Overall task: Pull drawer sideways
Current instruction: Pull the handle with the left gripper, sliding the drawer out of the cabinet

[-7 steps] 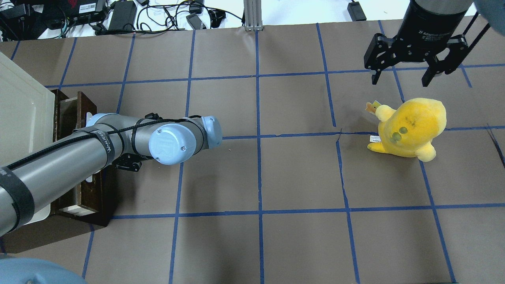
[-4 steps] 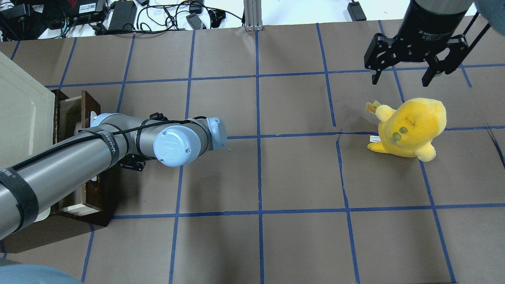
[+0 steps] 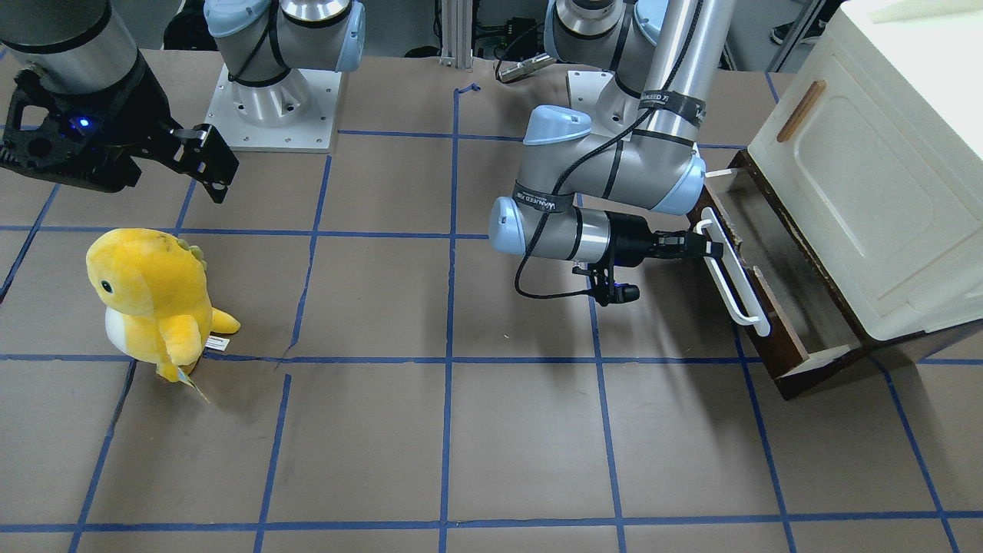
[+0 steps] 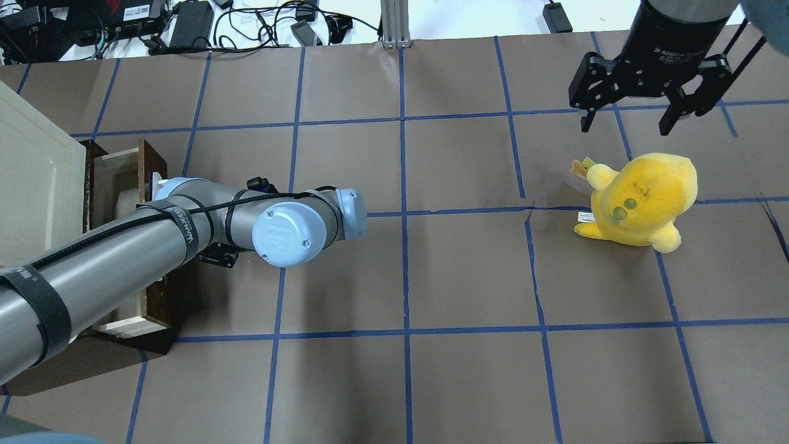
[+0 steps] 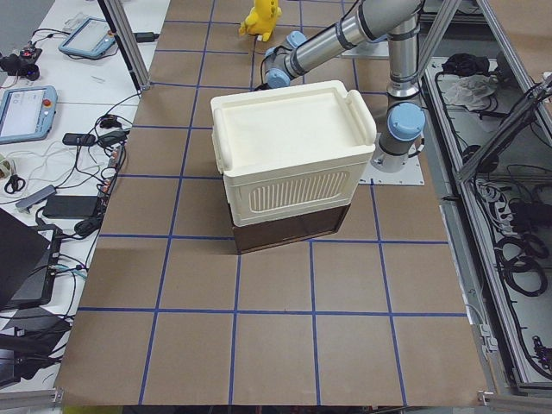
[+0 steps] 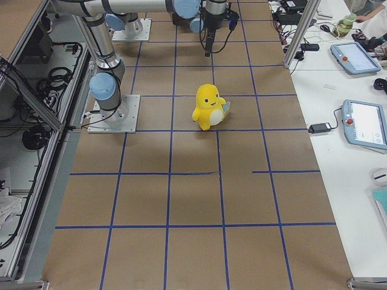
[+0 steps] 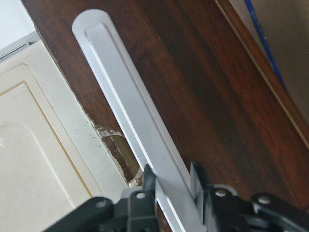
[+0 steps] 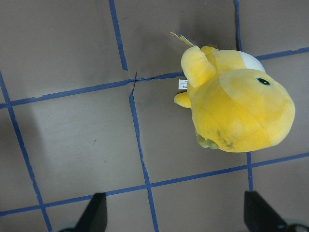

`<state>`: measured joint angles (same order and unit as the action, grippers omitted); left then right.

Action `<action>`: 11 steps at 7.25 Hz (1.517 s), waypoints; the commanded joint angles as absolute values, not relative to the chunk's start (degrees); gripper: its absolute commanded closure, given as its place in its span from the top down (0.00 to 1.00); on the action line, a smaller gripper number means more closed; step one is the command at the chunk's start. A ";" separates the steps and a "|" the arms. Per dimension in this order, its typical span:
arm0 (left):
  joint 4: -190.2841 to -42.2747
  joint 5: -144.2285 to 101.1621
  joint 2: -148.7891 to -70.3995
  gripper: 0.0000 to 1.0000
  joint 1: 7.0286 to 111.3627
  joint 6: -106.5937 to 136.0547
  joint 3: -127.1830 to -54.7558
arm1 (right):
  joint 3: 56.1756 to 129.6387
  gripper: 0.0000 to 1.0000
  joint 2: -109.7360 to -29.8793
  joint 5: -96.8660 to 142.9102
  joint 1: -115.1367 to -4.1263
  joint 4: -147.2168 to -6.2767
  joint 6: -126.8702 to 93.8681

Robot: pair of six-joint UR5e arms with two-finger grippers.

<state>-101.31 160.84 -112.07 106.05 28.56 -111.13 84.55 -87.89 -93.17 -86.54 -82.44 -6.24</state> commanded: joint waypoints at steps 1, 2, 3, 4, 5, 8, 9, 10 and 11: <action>-101.42 160.49 -112.50 0.19 107.92 28.48 -109.17 | 84.55 1.00 -87.89 -93.16 -86.57 -82.44 -6.24; -101.77 160.49 -112.59 0.19 108.28 28.48 -108.99 | 84.55 1.00 -87.89 -93.16 -86.57 -82.44 -6.24; -101.86 160.49 -112.59 0.19 108.37 28.48 -108.98 | 84.55 1.00 -87.89 -93.16 -86.57 -82.35 -6.24; -101.87 160.58 -112.59 0.19 108.98 28.48 -108.98 | 84.55 1.00 -87.89 -93.16 -86.57 -82.44 -6.24; -101.95 160.58 -112.67 0.19 109.16 28.48 -108.98 | 84.55 1.00 -87.89 -93.16 -86.57 -82.44 -6.24; -102.04 160.75 -113.29 0.21 110.13 28.56 -108.98 | 84.55 1.00 -87.89 -93.16 -86.57 -82.44 -6.24; -102.04 160.66 -112.94 0.78 110.13 29.09 -108.98 | 84.55 1.00 -87.89 -93.16 -86.57 -82.44 -6.24; -101.43 160.14 -112.07 1.00 110.13 29.44 -108.90 | 84.55 1.00 -87.89 -93.16 -86.57 -82.44 -6.24; -101.16 160.14 -111.45 1.00 110.13 29.53 -108.55 | 84.55 1.00 -87.89 -93.16 -86.57 -82.44 -6.24</action>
